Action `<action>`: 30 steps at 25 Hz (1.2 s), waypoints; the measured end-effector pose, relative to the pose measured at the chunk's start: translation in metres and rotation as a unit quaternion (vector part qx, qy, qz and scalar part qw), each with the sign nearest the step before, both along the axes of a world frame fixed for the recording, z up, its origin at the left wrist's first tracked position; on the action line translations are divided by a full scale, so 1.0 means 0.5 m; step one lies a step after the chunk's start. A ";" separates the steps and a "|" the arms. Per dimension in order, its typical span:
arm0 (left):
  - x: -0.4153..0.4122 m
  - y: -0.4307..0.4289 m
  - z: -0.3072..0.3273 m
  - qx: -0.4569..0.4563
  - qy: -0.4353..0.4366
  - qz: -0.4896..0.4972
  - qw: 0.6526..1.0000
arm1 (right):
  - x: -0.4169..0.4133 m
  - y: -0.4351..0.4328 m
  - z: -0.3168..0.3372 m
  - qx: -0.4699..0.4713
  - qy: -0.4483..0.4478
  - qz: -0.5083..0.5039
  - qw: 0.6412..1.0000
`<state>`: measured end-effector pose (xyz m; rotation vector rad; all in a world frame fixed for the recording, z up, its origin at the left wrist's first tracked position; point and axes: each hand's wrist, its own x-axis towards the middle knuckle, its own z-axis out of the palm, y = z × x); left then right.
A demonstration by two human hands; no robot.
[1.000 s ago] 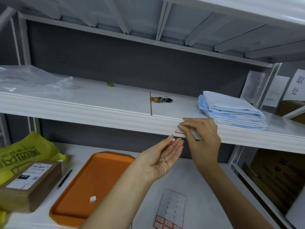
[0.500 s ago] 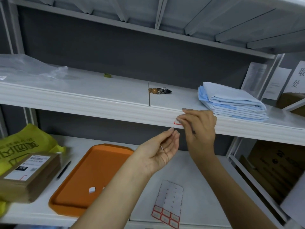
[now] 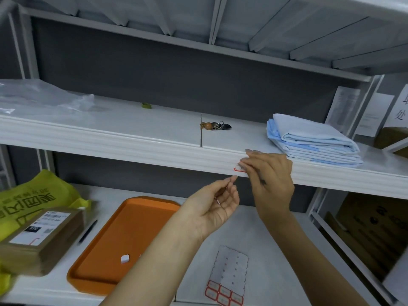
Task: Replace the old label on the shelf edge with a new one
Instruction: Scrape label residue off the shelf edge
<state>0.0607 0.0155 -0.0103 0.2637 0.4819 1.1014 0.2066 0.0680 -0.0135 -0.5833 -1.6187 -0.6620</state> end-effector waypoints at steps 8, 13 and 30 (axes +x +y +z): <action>0.005 0.004 0.001 -0.010 -0.015 -0.021 1.000 | -0.006 0.008 -0.002 0.017 -0.019 -0.032 0.999; 0.010 0.002 0.003 -0.039 -0.017 -0.012 0.999 | -0.010 0.007 -0.002 -0.004 -0.012 -0.052 0.999; 0.005 0.004 0.006 -0.025 -0.019 0.001 1.000 | -0.006 0.005 -0.002 0.016 -0.013 -0.026 0.999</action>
